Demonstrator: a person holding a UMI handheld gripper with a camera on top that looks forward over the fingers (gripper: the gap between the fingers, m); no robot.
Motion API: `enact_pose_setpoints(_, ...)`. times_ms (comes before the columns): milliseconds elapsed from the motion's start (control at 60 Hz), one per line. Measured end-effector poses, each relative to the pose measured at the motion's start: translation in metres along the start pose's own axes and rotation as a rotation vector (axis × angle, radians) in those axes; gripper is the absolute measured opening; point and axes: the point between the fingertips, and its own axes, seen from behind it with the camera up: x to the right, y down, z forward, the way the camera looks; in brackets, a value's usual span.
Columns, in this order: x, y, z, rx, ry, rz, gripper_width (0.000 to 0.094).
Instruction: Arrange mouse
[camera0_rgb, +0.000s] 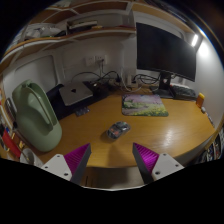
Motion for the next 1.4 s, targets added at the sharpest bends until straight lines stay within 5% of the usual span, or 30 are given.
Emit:
enact_pose_setpoints(467, 0.011, -0.008, 0.115, 0.031, 0.054, -0.001, 0.0864)
enact_pose_setpoints(1050, -0.002, -0.036, 0.176, -0.004, -0.010, -0.019, 0.0864)
enact_pose_setpoints(1217, -0.010, -0.037, 0.178, -0.006, -0.038, -0.031, 0.0712)
enact_pose_setpoints(1283, -0.002, -0.037, 0.179, -0.007, -0.015, -0.041, 0.0479)
enact_pose_setpoints(1400, 0.000, -0.039, 0.178, -0.020, -0.019, -0.038, 0.0431)
